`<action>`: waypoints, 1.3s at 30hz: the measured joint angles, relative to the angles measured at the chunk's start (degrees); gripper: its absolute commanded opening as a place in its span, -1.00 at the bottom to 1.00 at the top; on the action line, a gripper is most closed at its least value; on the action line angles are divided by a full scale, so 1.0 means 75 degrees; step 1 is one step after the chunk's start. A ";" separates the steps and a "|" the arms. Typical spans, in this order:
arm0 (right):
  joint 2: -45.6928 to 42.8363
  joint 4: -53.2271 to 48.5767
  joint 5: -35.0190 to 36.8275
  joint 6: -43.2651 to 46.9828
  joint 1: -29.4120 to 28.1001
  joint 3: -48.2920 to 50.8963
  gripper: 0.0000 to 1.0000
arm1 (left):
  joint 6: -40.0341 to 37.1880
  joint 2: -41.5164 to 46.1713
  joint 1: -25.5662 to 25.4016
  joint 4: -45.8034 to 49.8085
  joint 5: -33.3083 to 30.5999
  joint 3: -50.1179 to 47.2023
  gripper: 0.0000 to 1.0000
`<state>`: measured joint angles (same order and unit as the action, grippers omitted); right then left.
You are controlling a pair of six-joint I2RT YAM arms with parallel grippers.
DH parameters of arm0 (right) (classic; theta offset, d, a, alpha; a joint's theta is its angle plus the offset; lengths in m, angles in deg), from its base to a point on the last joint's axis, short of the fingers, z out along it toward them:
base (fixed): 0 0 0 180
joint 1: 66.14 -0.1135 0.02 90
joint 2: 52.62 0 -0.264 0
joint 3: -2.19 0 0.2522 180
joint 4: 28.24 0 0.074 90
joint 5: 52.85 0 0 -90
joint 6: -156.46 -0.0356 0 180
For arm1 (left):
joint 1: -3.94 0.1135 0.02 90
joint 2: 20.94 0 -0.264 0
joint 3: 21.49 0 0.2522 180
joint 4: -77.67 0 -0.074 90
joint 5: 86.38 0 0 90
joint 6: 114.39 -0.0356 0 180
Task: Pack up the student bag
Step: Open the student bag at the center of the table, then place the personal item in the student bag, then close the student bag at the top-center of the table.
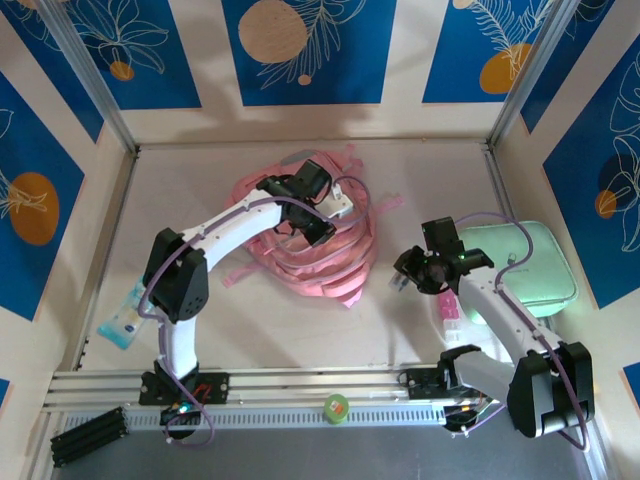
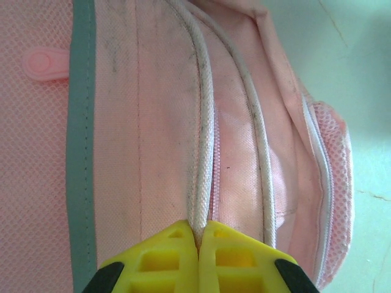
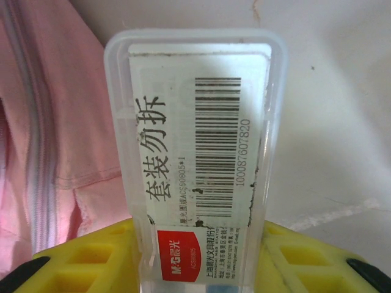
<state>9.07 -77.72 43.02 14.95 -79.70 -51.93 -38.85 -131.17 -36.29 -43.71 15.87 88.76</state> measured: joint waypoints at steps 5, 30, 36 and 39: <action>-0.0262 0.0495 -0.0513 0.0003 0.0000 0.0000 -0.15 | 0.0382 0.0682 0.0055 -0.0329 0.0117 0.0000 -1.00; 0.2579 0.2559 -0.1999 -0.1408 -0.1131 -0.2760 -0.07 | 0.2299 0.1043 0.0102 -0.1524 -0.0099 0.0358 -1.00; 0.3057 0.2967 -0.2419 -0.1743 -0.1192 -0.2798 0.25 | 0.2323 0.1040 0.0105 -0.1585 -0.0087 0.0358 -1.00; 0.3060 0.3092 -0.2503 -0.1786 -0.1198 -0.2798 0.24 | 0.2323 0.1037 0.0105 -0.1585 -0.0070 0.0358 -1.00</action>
<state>32.02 -54.53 24.25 1.55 -88.69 -72.91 -21.43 -123.39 -35.50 -55.60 15.35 91.45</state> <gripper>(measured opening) 0.626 0.065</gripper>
